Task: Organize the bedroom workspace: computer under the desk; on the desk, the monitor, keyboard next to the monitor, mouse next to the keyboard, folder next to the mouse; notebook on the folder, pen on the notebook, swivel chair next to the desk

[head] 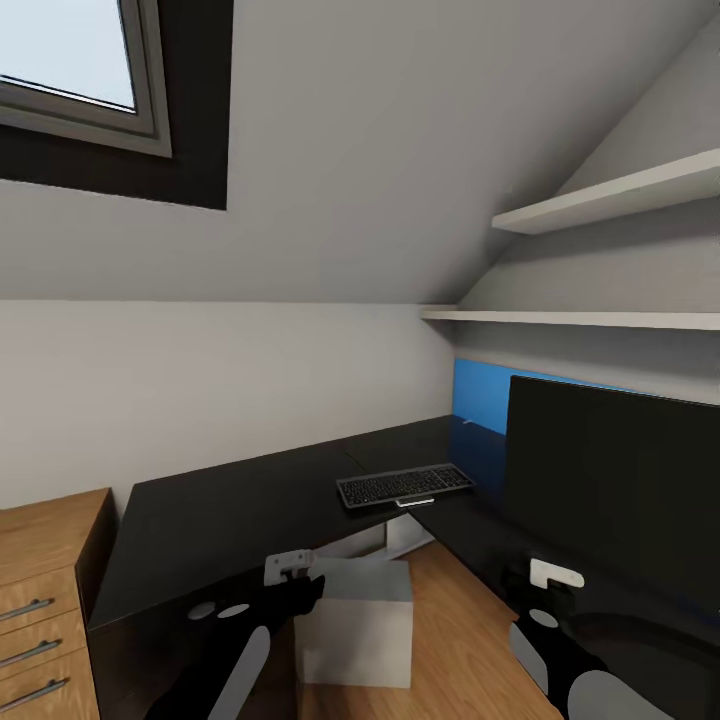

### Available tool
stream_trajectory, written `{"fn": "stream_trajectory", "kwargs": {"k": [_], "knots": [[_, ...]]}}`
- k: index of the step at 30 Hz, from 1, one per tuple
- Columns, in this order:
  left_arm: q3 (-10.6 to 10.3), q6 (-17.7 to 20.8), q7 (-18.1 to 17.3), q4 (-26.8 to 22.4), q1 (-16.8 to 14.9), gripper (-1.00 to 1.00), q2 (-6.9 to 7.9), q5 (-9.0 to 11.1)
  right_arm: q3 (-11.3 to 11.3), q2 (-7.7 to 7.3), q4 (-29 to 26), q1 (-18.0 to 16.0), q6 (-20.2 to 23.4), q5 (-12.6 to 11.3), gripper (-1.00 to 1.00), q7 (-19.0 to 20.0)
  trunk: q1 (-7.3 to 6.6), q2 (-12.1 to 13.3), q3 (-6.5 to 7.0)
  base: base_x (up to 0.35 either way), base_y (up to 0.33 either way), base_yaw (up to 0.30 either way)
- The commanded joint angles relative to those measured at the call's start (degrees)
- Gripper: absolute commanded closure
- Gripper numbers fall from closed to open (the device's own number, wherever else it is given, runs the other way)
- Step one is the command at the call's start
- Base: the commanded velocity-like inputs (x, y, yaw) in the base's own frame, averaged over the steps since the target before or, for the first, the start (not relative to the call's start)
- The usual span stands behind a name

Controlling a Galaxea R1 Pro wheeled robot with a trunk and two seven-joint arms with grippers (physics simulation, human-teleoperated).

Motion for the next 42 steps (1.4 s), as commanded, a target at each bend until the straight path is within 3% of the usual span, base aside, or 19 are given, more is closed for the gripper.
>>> {"fn": "stream_trajectory", "kwargs": {"k": [1, 32, 42], "knots": [[-0.09, 0.14, 0.54, -0.07, -0.04, -1.0, 0.01, 0.6, 0.06, 0.0, 0.02, -0.04, -0.37, -0.52, -1.0, 0.03, 0.0, -0.04, -0.07, 0.0, 0.0, -0.012], [-0.13, 0.21, 0.54, -0.24, -0.04, -1.0, -0.23, 0.69, 0.02, 0.08, 0.07, -0.04, -0.28, -0.5, -1.0, -0.16, 0.0, -0.04, -0.06, 0.0, 0.0, -0.001], [-0.13, 0.17, 0.54, -0.25, -0.04, -1.0, -0.26, 0.69, 0.01, 0.07, 0.07, -0.04, -0.28, -0.5, -1.0, -0.17, 2.19, -4.05, -1.86, 0.0, 0.0, 0.0]]}}
